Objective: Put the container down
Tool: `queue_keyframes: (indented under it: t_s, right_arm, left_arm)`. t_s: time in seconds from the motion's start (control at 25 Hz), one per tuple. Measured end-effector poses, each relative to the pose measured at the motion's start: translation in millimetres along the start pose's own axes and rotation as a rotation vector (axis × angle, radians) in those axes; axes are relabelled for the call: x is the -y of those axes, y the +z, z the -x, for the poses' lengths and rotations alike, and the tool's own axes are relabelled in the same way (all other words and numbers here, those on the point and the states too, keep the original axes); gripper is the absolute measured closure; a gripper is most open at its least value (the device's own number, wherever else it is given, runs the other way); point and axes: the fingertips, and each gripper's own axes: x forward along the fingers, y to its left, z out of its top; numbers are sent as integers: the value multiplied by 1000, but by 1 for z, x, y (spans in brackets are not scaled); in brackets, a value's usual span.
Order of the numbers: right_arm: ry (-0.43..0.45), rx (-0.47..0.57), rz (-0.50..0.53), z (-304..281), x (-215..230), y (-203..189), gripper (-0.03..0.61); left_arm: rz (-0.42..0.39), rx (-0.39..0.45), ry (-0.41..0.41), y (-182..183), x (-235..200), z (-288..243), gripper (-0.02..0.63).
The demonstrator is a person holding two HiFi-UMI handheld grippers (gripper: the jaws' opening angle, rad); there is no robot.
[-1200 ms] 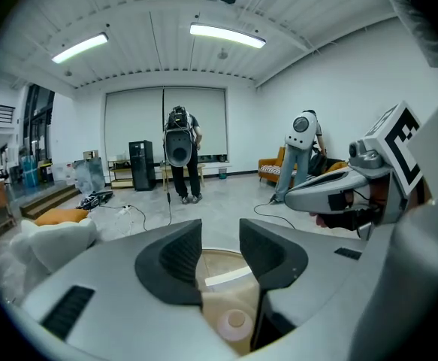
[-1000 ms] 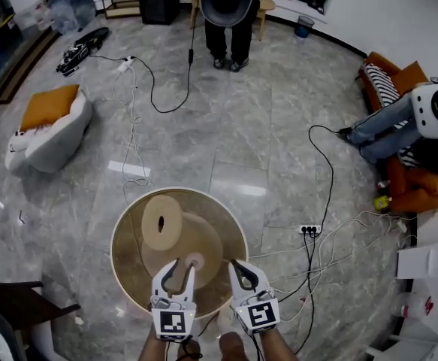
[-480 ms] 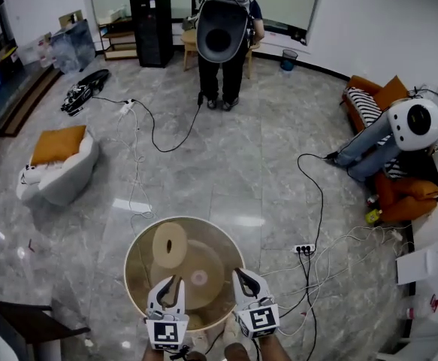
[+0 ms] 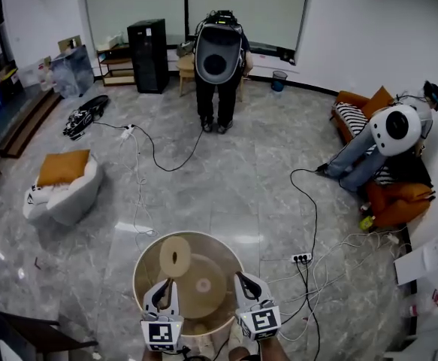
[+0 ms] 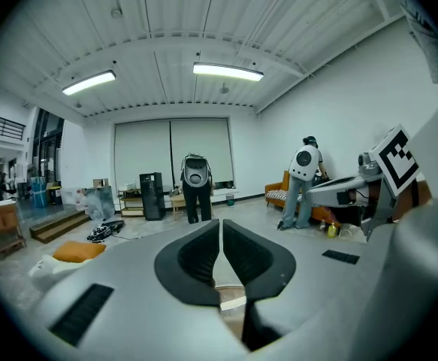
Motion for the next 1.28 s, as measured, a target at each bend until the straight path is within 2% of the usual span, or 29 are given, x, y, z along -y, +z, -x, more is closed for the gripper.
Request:
queue_keyframes:
  t_s: [0.56, 0.92, 1.08, 1.28]
  right_arm:
    - [-30, 30, 38, 61, -12, 42, 578]
    - [-40, 26, 58, 82, -30, 45, 578]
    - [-46, 31, 44, 86, -35, 45, 578]
    - [-53, 42, 41, 83, -42, 49, 578]
  left_arm:
    - [-20, 49, 2, 39, -8, 58, 586]
    - [7, 62, -9, 40, -18, 85, 586]
    - [12, 71, 5, 52, -25, 93, 586]
    - [-7, 78, -21, 39, -26, 94, 586]
